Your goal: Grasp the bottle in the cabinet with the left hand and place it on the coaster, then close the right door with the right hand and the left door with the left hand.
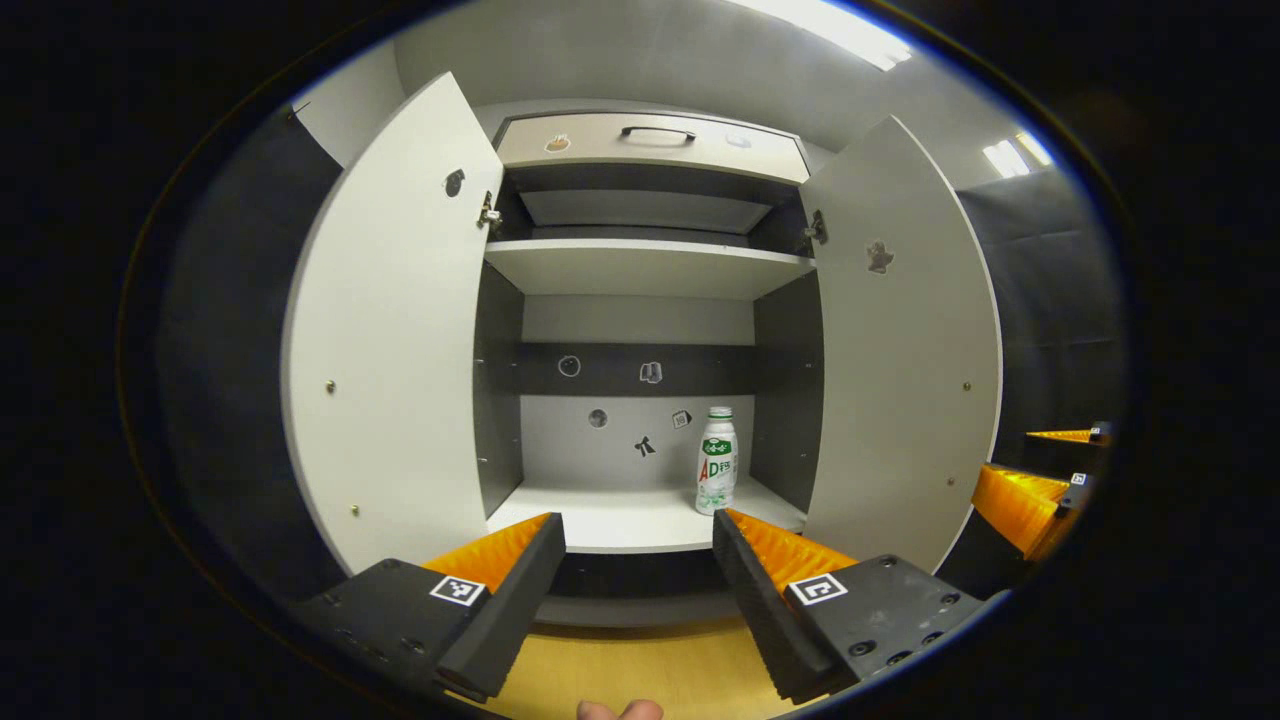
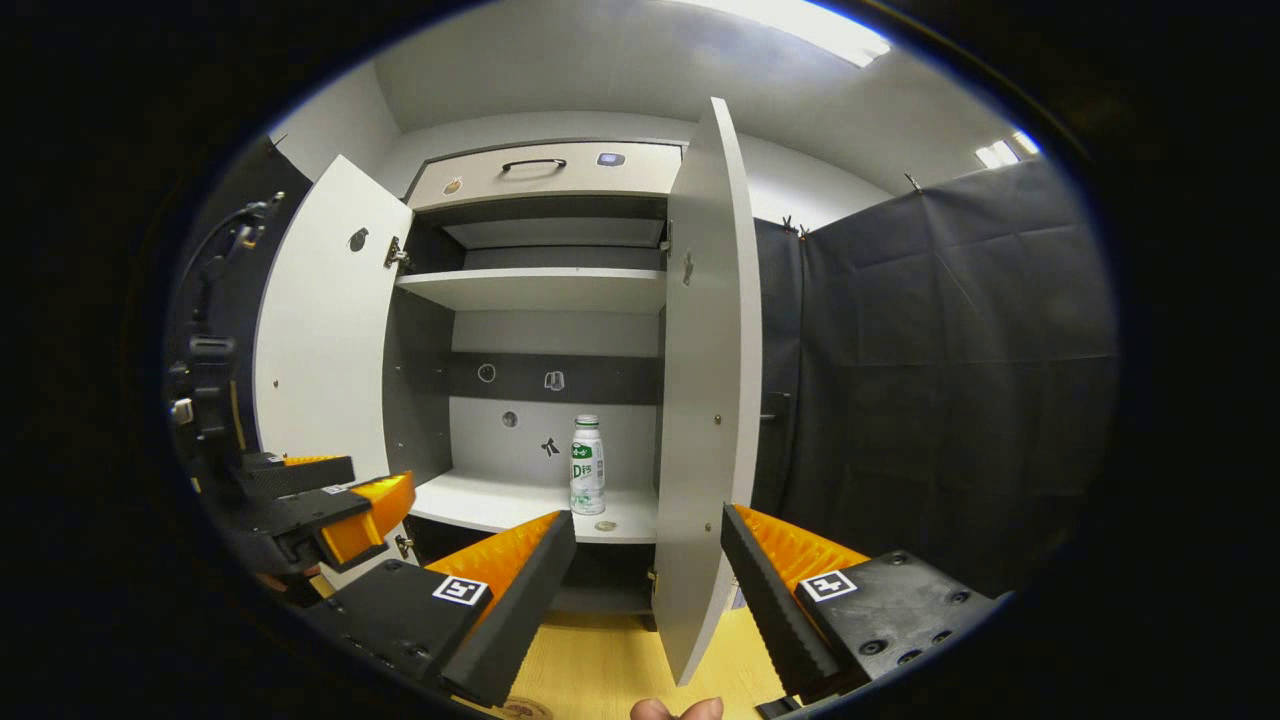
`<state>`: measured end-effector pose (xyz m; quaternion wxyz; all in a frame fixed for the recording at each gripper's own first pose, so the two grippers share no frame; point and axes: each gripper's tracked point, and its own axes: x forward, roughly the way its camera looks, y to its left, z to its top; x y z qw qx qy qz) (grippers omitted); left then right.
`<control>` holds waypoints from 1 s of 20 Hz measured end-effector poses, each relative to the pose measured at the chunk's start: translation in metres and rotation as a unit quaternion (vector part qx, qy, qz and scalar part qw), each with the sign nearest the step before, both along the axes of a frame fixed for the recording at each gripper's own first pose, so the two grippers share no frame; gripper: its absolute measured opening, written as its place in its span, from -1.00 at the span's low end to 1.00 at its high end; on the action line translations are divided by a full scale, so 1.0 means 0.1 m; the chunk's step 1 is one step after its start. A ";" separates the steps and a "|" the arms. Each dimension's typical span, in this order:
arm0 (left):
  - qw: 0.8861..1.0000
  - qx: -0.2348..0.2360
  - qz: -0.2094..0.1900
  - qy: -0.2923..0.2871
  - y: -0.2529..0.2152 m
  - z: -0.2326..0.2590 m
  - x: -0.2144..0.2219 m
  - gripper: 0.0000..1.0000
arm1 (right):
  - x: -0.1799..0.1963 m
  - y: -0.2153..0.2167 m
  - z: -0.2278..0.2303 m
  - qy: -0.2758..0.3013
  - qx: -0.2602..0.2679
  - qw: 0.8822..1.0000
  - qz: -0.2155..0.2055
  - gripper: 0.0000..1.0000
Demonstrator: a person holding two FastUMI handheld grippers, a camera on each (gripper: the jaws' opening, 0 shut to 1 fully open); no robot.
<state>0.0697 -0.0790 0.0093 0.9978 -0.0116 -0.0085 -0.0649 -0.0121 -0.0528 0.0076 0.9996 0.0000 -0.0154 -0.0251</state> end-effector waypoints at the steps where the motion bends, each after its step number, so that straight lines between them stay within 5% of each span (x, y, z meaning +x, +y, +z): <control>1: 1.000 0.001 -0.005 -0.001 -0.09 -0.01 0.10 0.89 | 0.01 -0.04 -0.02 0.001 0.000 1.000 0.001 0.94; 8: 0.998 -0.035 -0.042 0.016 -0.70 -0.24 0.97 0.89 | 0.04 -0.31 -0.14 0.015 0.014 1.000 0.010 0.94; 20: 0.998 -0.030 -0.047 0.017 -1.18 -0.35 2.42 0.89 | 0.24 -0.79 -0.19 0.019 0.040 0.999 0.013 0.94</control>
